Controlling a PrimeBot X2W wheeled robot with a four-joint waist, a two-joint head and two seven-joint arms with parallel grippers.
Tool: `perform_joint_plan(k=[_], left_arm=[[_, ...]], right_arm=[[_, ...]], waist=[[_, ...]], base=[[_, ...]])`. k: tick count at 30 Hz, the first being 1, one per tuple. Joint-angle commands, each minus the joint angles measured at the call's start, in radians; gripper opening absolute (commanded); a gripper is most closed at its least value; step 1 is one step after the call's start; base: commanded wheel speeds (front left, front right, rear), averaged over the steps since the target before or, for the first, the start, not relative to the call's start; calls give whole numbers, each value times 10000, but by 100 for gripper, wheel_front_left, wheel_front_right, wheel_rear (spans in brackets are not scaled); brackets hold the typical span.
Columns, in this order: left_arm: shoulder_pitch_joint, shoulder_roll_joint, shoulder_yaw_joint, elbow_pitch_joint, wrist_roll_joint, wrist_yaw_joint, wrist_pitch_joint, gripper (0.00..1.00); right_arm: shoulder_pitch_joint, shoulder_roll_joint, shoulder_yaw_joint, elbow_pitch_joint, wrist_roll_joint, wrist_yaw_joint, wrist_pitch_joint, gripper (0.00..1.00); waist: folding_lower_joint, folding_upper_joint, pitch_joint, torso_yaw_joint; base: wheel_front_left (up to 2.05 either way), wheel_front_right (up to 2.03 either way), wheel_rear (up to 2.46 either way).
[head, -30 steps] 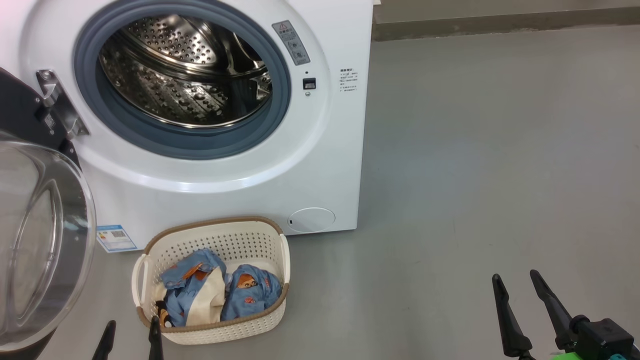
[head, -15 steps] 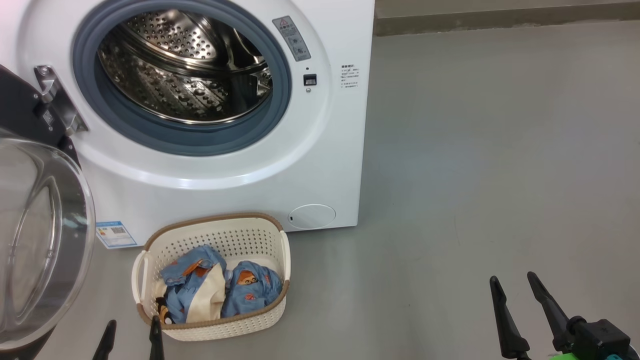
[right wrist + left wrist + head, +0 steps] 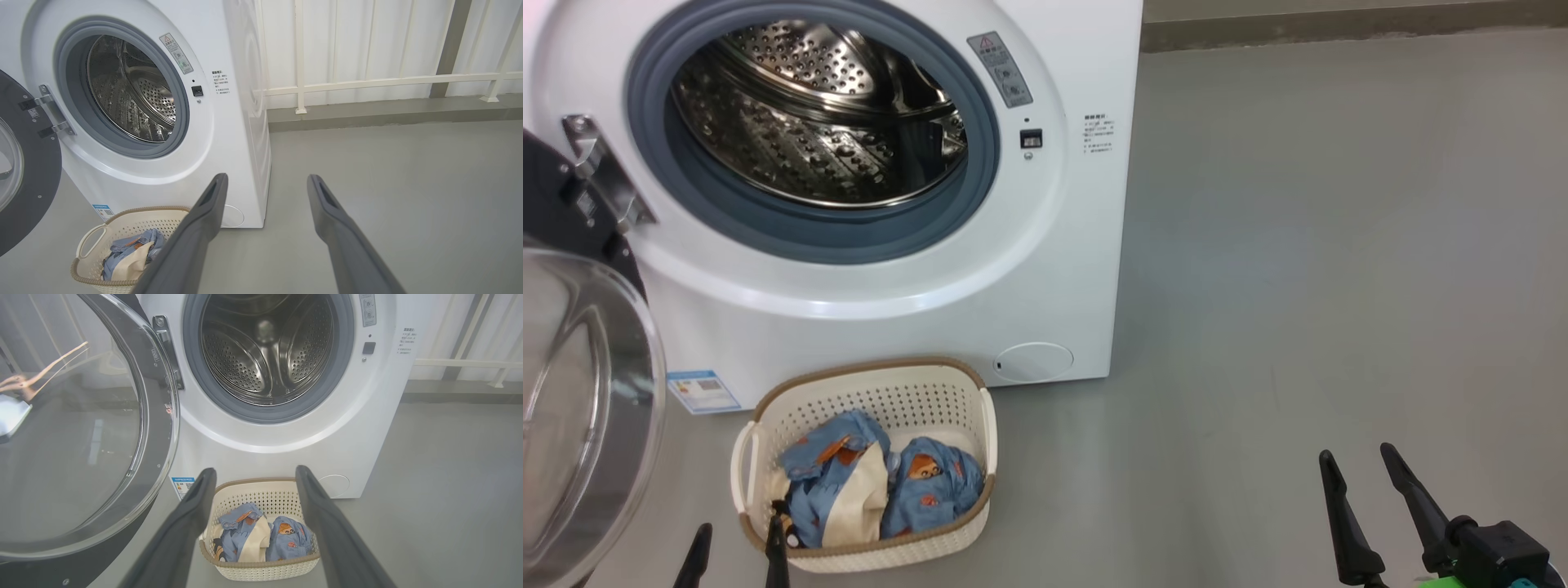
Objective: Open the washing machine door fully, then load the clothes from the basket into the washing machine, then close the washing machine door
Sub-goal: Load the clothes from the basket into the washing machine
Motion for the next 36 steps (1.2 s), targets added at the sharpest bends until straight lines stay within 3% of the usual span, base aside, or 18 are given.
perform_joint_plan(k=[1, 16, 36], left_arm=[[-571, 142, 320, -171, -100, 88, -118, 100], [-784, 199, 326, 74, -72, 226, -426, 100], [-869, 201, 10, 400, -287, -192, -566, 100]], right_arm=[[-368, -82, 270, -283, 12, 62, -46, 100], [-515, -82, 273, -208, 42, 62, -104, 100], [-532, -82, 315, -96, -5, 62, -189, 100]], waist=[[-1, -1, 45, 14], [-1, -1, 354, 68], [-1, -1, 774, -51]], base=[[181, -181, 0], [171, -171, 0], [13, -13, 0]])
